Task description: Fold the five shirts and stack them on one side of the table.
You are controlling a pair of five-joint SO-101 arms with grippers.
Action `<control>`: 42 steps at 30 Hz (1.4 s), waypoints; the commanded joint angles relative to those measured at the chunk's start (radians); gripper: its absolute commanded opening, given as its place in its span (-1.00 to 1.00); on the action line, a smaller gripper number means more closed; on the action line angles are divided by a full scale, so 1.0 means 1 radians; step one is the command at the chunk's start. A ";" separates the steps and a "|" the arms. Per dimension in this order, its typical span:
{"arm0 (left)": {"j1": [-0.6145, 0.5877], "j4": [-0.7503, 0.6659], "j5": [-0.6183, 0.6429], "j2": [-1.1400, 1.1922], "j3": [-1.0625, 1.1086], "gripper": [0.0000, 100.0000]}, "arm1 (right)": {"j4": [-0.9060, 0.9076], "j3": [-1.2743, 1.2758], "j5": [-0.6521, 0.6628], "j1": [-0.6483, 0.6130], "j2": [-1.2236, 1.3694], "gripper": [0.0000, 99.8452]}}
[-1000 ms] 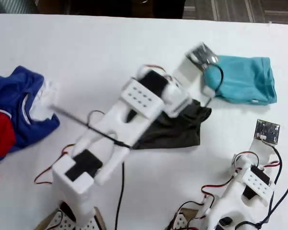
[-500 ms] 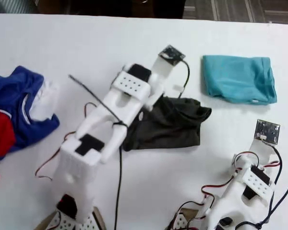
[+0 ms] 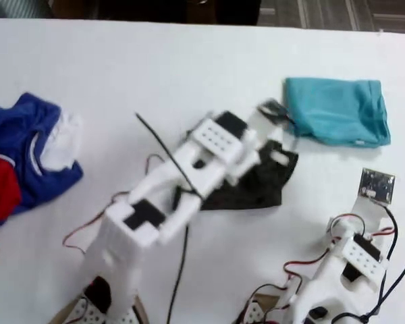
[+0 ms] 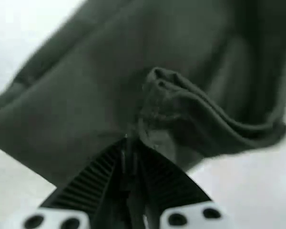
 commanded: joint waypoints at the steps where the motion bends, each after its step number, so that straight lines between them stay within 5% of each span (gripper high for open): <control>1: 0.080 0.080 0.015 -0.106 -0.002 -0.94 | -0.018 -0.005 0.006 -0.002 -0.025 -0.96; 10: 0.034 0.129 0.009 -0.216 -0.012 -0.94 | -0.018 -0.005 0.006 -0.002 -0.025 -0.96; 16: -0.083 -0.066 0.015 -0.201 0.027 -0.94 | -0.018 -0.005 0.006 -0.002 -0.025 -0.96; 22: -0.064 -0.183 0.015 -0.058 0.105 -0.94 | -0.018 -0.005 0.006 -0.002 -0.025 -0.96; 35: 0.155 0.097 0.018 -0.091 0.107 -0.94 | -0.019 -0.005 0.006 -0.004 -0.025 -0.96; 42: 0.130 0.138 0.015 -0.129 0.099 -0.94 | -0.019 -0.005 0.006 -0.004 -0.025 -0.96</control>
